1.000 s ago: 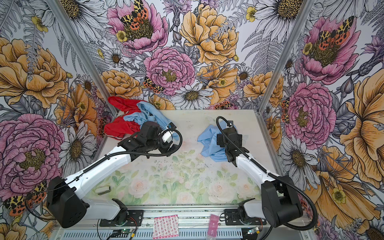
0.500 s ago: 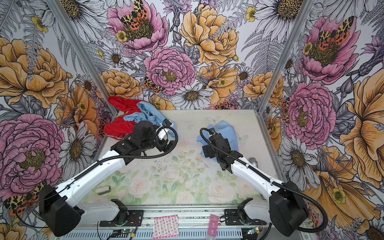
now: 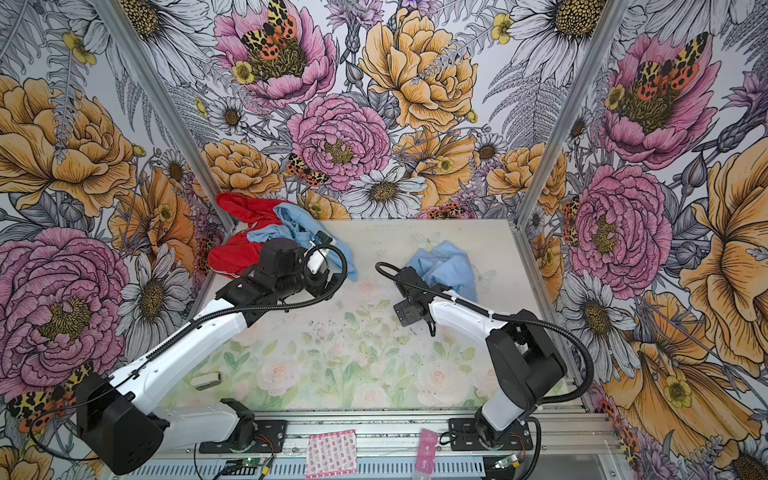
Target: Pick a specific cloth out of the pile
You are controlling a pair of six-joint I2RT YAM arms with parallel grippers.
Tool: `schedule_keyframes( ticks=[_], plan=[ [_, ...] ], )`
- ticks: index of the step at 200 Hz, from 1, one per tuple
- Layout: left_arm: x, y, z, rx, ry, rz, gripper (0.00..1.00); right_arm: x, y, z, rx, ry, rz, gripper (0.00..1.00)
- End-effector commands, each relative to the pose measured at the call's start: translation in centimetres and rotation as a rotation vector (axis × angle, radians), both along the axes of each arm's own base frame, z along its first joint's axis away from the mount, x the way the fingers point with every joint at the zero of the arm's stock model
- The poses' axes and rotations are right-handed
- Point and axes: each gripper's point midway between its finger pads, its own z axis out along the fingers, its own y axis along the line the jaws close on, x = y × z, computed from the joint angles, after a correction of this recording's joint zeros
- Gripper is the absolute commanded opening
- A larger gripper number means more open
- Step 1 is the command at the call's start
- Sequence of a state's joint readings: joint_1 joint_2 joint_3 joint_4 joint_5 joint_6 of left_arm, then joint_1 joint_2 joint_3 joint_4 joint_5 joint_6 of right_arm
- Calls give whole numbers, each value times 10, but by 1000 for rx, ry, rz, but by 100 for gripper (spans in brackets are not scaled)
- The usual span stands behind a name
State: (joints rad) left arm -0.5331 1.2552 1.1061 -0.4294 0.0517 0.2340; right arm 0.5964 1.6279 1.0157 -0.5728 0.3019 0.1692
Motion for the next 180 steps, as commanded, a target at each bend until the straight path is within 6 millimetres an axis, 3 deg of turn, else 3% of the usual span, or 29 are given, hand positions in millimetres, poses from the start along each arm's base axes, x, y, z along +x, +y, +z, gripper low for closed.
schedule_keyframes(
  ticks=[1,39,80,104,130,157,167,173,180],
  plan=[
    [5,4,10,-33,-24,25,99,4,-4,-3,-58,32,-46,99],
    [16,16,6,-46,-5,68,99,23,-17,-22,-176,95,-111,99],
    [19,24,7,-41,-13,90,99,38,-32,-41,-118,168,-184,98],
    [21,27,11,-61,-15,96,99,46,-37,-46,-58,204,-209,90],
    [21,29,14,-70,-17,100,99,59,-35,-47,32,246,-199,72],
    [20,30,15,-72,-21,102,99,63,-18,-49,174,329,-159,35],
    [20,30,16,-73,-23,103,99,64,-15,-47,184,332,-142,16],
    [20,30,16,-73,-24,103,99,64,-13,-43,196,327,-136,0],
    [20,31,16,-73,-26,106,99,64,-11,-39,212,322,-128,0]
  ],
)
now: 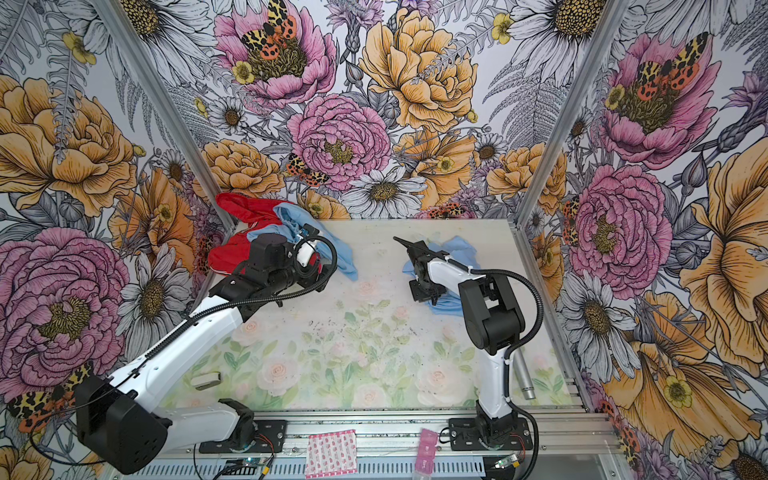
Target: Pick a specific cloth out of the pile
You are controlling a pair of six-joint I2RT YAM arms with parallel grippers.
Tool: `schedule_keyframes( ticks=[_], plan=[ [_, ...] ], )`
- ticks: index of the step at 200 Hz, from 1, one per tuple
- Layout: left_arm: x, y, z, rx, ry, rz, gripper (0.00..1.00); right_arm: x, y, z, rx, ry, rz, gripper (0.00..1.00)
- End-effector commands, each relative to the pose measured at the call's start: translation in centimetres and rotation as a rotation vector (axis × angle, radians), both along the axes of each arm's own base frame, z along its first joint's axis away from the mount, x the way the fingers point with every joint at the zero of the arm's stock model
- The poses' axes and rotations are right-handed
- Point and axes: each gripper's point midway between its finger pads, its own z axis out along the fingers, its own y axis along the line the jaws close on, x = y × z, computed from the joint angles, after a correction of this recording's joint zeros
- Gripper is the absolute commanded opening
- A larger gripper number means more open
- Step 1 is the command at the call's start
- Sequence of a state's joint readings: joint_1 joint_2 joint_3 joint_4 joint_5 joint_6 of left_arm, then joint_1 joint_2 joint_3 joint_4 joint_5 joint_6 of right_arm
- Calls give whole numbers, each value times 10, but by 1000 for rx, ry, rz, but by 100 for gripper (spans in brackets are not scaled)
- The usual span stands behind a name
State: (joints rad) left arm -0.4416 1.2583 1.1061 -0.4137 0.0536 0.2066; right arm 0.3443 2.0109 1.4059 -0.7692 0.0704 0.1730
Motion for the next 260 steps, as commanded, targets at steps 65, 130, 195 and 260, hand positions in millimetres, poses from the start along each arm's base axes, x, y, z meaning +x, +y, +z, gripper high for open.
schedule_keyframes(
  ticks=[65,130,195,260],
  plan=[
    [1,1,15,-47,-30,11,99,-17,40,126,483,-106,16,0],
    [1,3,15,-38,-36,17,99,10,-3,188,746,-134,-179,0],
    [-8,-12,13,-37,-34,-58,99,64,-76,112,602,-76,-409,0],
    [-21,-36,9,-62,-7,-174,99,66,-97,38,292,-18,-446,0]
  ],
)
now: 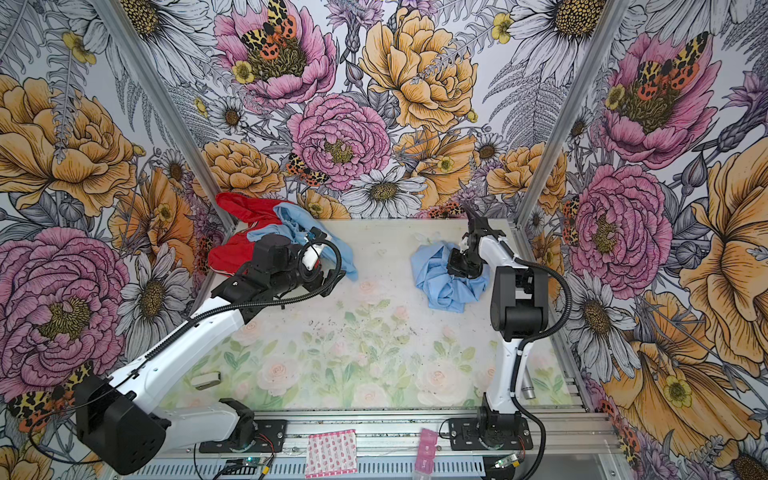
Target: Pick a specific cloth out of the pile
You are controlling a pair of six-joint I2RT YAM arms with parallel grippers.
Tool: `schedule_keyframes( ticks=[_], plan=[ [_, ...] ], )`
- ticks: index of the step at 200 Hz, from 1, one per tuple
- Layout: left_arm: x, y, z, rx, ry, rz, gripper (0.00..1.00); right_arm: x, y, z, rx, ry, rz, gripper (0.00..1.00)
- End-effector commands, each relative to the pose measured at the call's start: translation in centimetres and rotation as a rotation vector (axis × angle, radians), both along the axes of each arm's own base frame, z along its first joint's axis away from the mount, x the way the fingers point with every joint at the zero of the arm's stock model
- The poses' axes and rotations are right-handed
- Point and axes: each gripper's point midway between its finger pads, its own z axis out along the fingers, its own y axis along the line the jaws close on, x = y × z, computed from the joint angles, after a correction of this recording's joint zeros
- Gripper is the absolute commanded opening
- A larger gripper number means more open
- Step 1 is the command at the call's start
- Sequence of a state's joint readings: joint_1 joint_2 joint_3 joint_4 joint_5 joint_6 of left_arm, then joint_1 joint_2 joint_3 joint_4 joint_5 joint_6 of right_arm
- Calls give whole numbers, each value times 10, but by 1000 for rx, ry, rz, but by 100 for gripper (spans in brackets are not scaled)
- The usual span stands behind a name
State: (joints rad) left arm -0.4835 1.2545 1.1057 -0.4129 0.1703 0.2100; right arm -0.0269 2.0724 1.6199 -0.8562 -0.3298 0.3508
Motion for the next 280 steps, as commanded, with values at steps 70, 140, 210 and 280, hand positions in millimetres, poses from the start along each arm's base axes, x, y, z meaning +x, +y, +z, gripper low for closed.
schedule_keyframes(
  ticks=[70,140,210,280],
  plan=[
    [-3,-4,7,-10,-32,-27,99,-6,-9,59,-211,-151,14,47],
    [-5,-5,5,12,-41,-25,99,-42,0,96,-164,-223,36,62],
    [-9,-8,3,36,-50,-34,99,-39,-81,123,-200,-336,-237,68],
    [-9,-9,3,33,-47,-40,99,-24,-132,103,-178,-340,-331,68]
  ],
)
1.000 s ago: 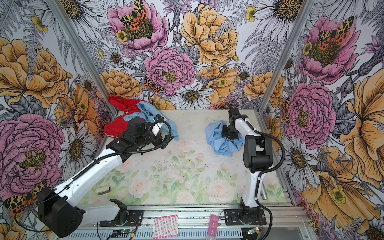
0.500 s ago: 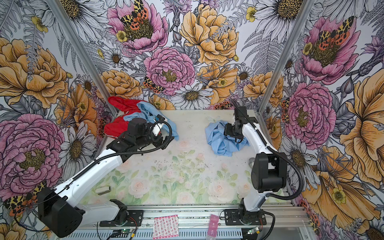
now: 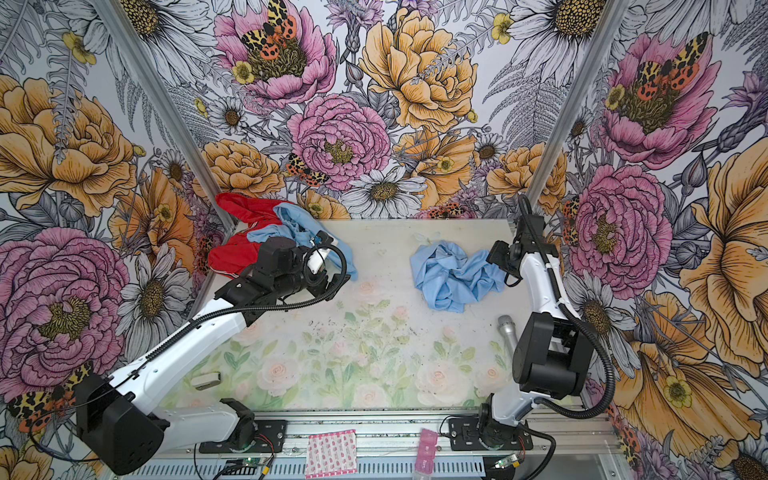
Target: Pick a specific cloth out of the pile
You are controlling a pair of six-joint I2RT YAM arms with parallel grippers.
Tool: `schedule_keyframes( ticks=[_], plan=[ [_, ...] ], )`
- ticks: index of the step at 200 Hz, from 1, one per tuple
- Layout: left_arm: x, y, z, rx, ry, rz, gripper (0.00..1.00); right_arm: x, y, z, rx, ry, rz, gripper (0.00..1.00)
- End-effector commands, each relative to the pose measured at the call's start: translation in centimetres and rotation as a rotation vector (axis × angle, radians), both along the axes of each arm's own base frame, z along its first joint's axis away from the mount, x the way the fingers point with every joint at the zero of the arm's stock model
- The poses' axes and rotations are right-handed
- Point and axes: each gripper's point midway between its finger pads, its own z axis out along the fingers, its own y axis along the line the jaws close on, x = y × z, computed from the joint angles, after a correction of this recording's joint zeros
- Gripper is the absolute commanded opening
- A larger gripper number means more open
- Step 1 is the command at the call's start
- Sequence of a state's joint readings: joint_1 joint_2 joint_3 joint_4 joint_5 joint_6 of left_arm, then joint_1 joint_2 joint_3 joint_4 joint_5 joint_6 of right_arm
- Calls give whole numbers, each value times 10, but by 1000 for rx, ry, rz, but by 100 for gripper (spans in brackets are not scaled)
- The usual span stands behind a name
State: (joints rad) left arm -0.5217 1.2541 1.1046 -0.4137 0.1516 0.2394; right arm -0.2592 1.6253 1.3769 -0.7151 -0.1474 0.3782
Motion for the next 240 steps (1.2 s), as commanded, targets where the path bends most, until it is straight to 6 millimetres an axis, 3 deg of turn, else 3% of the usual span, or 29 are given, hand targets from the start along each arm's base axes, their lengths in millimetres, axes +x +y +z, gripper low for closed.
schedule_keyframes(
  ticks=[1,28,41,64,91,117,164,189,214,240],
  plan=[
    [-2,1,4,4,-27,-4,99,15,-4,-8,18,-31,7,68],
    [-1,1,3,6,-25,-4,99,27,-2,-32,66,-2,24,68],
    [-1,1,3,6,-26,-3,99,32,3,-40,102,8,41,62],
    [0,2,3,5,-26,0,99,35,6,-44,127,-1,50,38],
    [0,2,4,6,-27,-1,99,37,11,-33,140,-33,67,0],
    [-1,2,4,6,-28,2,99,37,23,-19,154,-66,100,0],
    [1,4,3,10,-26,9,99,35,102,27,68,-140,269,0],
    [3,5,0,15,-23,16,99,30,148,34,52,-140,365,0],
    [4,6,0,16,-24,20,99,19,198,10,49,-80,465,0],
    [3,6,1,16,-26,21,99,2,233,-44,-4,44,525,0]
  ],
)
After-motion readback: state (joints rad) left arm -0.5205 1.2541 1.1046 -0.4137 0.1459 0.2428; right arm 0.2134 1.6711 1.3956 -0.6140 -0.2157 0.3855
